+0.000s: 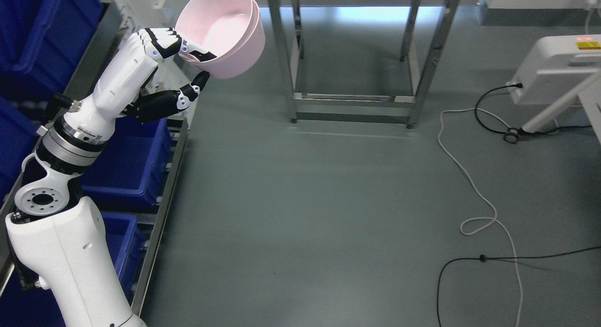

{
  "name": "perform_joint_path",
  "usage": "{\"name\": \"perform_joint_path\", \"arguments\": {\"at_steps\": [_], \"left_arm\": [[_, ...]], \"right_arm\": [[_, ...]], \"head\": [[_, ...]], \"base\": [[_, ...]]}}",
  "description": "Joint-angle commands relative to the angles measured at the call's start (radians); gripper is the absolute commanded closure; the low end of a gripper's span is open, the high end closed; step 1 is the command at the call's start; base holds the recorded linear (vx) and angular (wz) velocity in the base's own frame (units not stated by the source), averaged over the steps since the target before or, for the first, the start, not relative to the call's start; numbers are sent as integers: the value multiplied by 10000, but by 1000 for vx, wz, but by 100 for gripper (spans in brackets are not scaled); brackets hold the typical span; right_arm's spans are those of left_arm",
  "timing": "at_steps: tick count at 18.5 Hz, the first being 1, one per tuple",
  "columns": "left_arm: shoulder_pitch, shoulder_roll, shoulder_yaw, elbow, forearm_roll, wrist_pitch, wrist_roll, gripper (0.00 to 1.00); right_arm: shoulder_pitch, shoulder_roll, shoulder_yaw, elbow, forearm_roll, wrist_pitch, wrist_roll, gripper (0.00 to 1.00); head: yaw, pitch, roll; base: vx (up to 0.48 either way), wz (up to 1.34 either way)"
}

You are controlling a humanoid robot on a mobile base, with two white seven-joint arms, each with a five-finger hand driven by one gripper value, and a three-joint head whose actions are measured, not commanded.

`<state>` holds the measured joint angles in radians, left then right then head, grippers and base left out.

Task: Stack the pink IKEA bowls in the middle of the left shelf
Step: 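Lift the stacked bowls and turn toward the blue bin shelf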

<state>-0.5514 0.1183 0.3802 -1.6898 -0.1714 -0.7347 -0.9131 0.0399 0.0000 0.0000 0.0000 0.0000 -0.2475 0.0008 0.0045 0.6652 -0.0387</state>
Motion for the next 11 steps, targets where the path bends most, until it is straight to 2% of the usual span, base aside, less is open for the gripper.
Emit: {"name": "perform_joint_path", "arguments": {"at_steps": [1,6,8,11], "left_arm": [[-360,580,401,9,11,258,3,99],[-729,978,416,24,-4,657,3,98],[-744,1422,508,24,11,781,3,98],[-867,1639,585,70,26,812,3,98]], "right_arm": [[0,-175,-46,-175,-15,5,-8,0],[0,-175,-46,-175,-15,5,-8,0],[0,-175,-46,-175,-15,5,-8,0],[0,-175,-46,-175,-15,5,-8,0]], "head": [[0,0,0],[0,0,0],[0,0,0],[0,0,0]], "base": [[-179,633],[-177,752],[-153,945],[-150,1047]]}}
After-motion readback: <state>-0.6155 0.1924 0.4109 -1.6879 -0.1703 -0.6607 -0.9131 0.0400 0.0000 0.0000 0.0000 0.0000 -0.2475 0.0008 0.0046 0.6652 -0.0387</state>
